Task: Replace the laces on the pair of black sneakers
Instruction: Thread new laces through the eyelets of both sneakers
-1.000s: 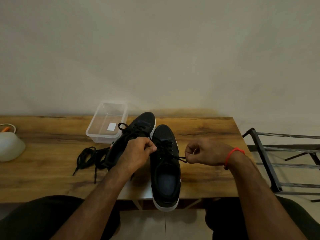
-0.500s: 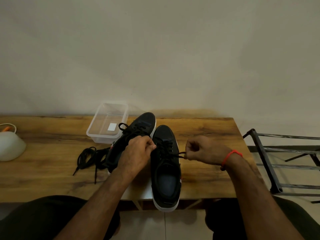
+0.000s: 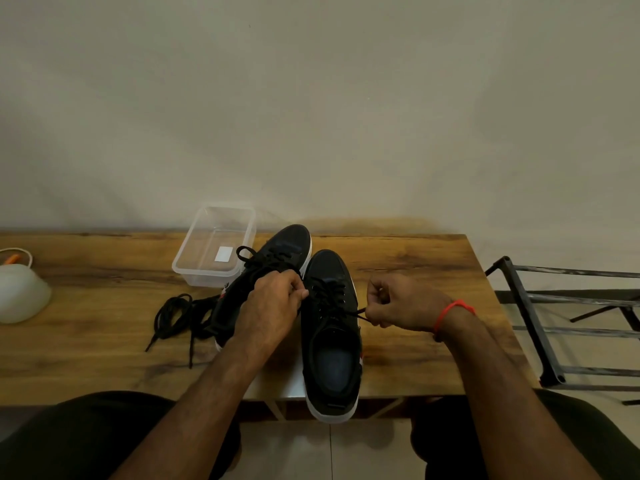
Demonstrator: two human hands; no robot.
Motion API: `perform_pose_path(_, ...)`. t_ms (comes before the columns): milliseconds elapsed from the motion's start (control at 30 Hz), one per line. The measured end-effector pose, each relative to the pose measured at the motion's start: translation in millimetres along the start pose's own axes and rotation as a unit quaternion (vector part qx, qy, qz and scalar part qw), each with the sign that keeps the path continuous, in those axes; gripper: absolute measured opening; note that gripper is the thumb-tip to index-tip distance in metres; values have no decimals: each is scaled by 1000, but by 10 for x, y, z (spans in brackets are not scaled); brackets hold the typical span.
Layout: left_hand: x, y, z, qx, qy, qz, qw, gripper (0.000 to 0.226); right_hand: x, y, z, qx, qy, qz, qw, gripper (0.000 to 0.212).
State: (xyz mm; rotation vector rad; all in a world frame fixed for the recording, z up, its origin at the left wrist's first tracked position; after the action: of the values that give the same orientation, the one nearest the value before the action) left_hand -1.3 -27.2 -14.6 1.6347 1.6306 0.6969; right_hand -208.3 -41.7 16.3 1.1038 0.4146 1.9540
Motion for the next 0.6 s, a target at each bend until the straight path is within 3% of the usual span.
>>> perform_pose_path(167, -12, 64, 25, 16, 26, 48, 998, 10, -46, -72, -61, 32, -17, 26, 999, 4)
perform_pose_path(267, -79, 278, 11, 151, 65, 62, 984, 12, -61, -48, -95, 30, -24, 17, 999, 7)
perform_pose_path(300, -90, 368, -1, 236, 87, 55, 966, 13, -65, -44, -97, 23, -26, 16, 999, 10)
perform_pose_path(400, -100, 658, -98, 479, 121, 29, 869, 18, -79, -37, -85, 32, -24, 12, 999, 13)
perform_pose_path(500, -100, 913, -179, 601, 103, 7, 793, 17, -94, -54, -86, 40, -18, 16, 999, 8)
perform_pose_path(600, -93, 1021, -190, 663, 77, 2, 744, 33, -98, -79, -86, 43, -19, 25, 999, 11)
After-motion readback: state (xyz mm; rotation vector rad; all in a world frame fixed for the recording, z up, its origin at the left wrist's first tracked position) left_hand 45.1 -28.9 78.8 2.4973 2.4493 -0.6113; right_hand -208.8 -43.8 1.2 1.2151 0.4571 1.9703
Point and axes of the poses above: each hand's wrist, its own x-axis away from the middle knuckle, its own y-axis out of the back of the hand, z = x × y, the point moved 6 cm from there along -x, towards the middle knuckle, and after that the axes turned 12 degrees about -y, right-handed, at the moved point
